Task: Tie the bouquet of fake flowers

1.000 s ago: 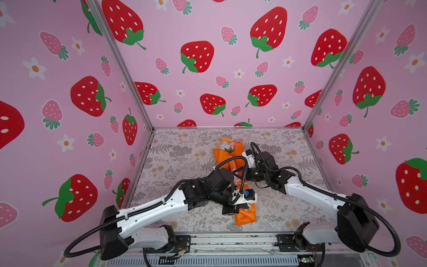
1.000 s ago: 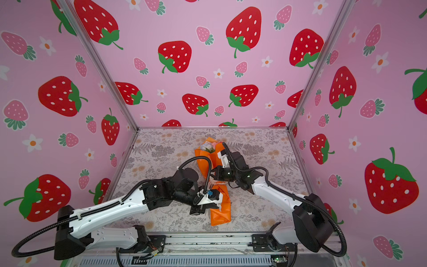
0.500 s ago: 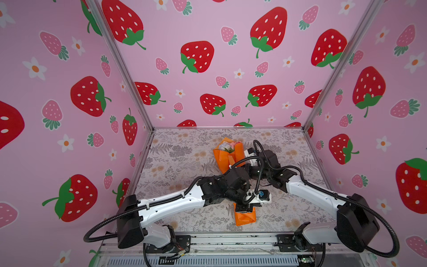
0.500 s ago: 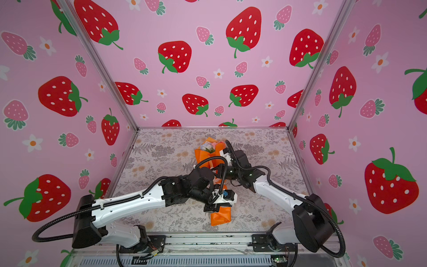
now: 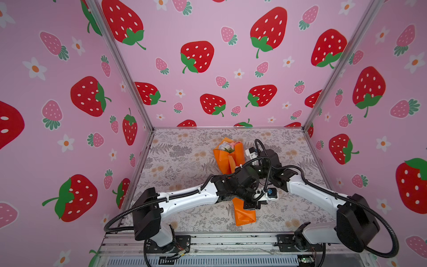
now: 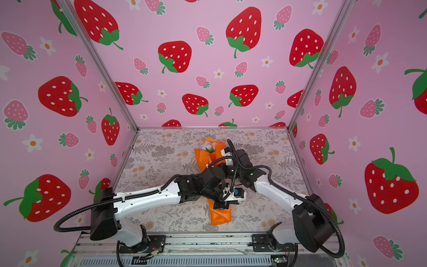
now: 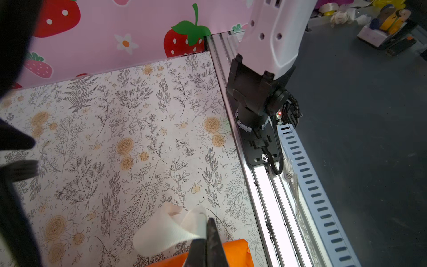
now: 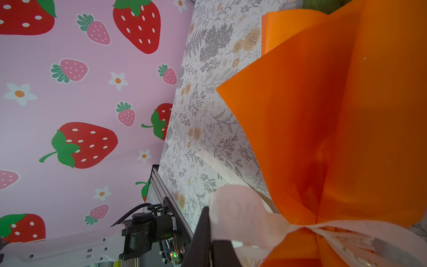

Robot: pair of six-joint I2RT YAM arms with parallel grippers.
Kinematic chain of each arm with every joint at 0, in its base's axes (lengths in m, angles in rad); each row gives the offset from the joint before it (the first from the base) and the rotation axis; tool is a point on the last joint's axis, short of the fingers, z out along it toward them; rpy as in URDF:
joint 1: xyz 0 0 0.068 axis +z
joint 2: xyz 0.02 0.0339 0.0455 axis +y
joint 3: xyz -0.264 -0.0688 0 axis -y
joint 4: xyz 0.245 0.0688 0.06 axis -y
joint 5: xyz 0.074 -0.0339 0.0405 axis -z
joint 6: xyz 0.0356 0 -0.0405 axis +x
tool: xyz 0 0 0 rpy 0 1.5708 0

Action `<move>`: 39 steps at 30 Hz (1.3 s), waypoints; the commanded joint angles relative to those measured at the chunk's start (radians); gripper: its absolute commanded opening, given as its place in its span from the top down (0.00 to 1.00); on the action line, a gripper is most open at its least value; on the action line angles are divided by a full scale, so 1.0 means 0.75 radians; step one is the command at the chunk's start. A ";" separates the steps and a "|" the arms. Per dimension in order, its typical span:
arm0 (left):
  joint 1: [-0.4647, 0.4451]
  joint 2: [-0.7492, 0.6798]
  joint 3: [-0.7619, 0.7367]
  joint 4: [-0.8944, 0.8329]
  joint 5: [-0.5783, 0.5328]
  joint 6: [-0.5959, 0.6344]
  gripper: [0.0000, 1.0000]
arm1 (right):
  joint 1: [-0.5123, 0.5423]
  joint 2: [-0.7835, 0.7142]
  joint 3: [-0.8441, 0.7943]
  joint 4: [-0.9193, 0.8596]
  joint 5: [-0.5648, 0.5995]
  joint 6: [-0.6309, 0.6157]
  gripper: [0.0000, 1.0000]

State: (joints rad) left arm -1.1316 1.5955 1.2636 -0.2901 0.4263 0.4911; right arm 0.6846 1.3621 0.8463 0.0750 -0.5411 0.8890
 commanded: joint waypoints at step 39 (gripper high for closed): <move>0.413 -0.507 -0.686 0.592 -0.228 -0.850 0.44 | 0.048 -0.049 -0.034 0.100 -0.080 0.009 0.92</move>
State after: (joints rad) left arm -0.8246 1.1889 0.6998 0.1017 0.2474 -0.1627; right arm 0.7090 1.3579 0.8143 0.1207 -0.5926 0.8883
